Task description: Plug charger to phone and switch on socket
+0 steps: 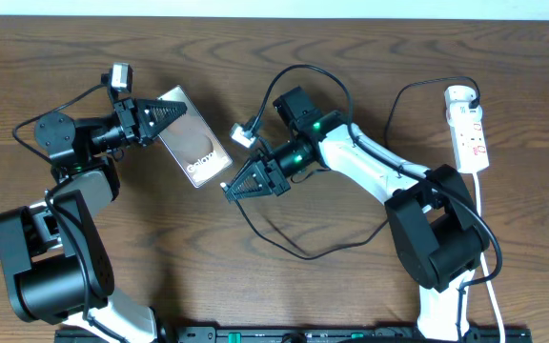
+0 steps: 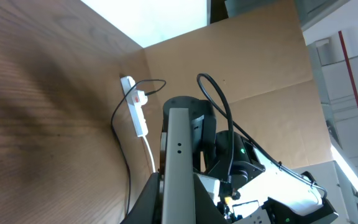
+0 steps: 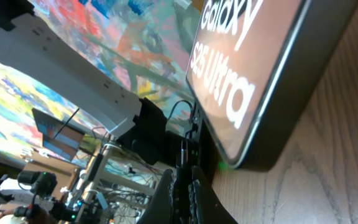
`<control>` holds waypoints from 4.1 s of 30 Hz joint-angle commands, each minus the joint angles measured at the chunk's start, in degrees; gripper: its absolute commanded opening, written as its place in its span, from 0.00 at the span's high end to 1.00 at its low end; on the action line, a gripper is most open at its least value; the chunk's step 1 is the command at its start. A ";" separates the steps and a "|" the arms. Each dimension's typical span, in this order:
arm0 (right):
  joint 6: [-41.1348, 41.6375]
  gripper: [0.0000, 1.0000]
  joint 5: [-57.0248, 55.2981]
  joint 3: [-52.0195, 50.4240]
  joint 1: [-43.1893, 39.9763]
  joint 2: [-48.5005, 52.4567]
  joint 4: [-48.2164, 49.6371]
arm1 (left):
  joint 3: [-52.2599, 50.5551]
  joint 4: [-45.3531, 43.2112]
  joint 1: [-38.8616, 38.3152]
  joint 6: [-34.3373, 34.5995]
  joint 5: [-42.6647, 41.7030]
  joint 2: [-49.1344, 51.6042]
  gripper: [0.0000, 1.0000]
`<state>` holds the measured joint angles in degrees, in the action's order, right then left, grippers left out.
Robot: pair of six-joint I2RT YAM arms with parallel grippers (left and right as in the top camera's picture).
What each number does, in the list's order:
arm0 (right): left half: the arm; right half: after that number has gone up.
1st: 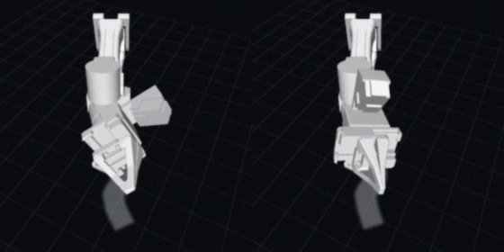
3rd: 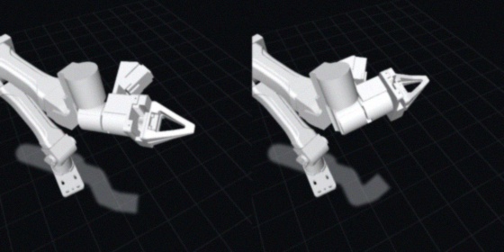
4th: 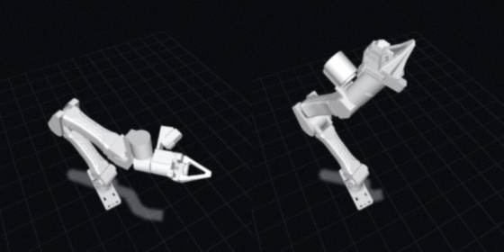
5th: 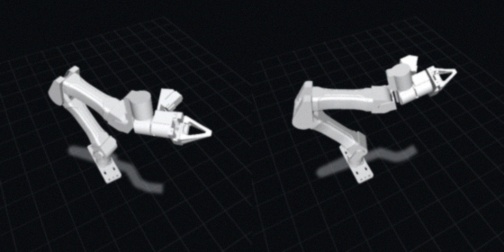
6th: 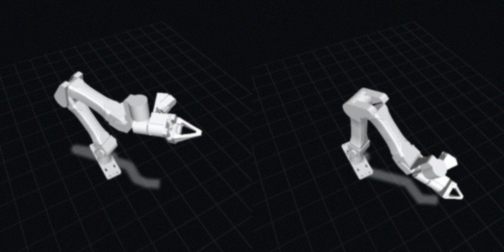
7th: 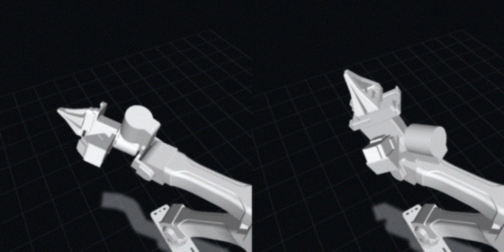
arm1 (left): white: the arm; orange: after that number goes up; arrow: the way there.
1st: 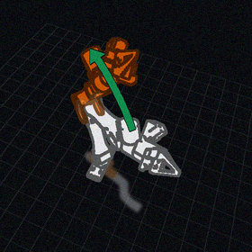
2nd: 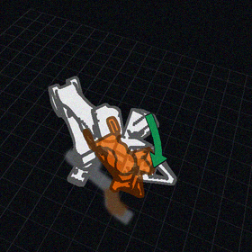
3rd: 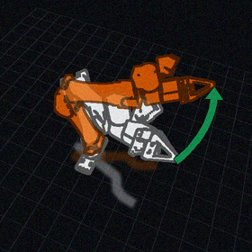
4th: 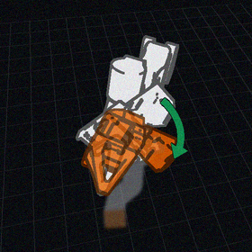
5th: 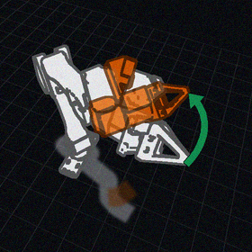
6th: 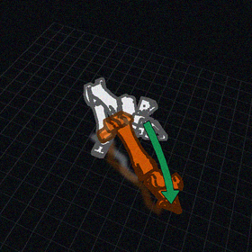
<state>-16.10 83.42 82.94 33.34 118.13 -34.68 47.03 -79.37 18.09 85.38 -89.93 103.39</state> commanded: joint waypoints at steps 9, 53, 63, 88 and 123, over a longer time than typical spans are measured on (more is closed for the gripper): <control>4.35 0.99 2.10 0.70 -0.33 0.17 2.38 | 0.94 -0.48 -0.07 -0.68 -0.09 -0.94 0.93; 1.31 0.99 5.25 -2.16 -0.24 1.07 7.06 | 0.94 -0.46 -0.83 2.69 -0.04 -0.94 0.93; 2.23 0.99 5.27 -2.16 -0.24 1.07 7.61 | 0.94 -0.96 -0.83 4.37 0.52 -0.94 0.93; 13.00 0.99 5.20 -2.16 -0.24 1.07 14.12 | 0.94 -0.94 -0.83 4.24 0.59 -0.94 0.93; 15.15 0.99 3.58 -2.16 -0.24 1.07 14.99 | 0.94 -2.62 -0.68 2.10 0.96 -0.94 0.93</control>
<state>-0.47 85.62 80.93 33.21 118.61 -19.84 47.03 -81.23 16.12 88.47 -88.53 103.39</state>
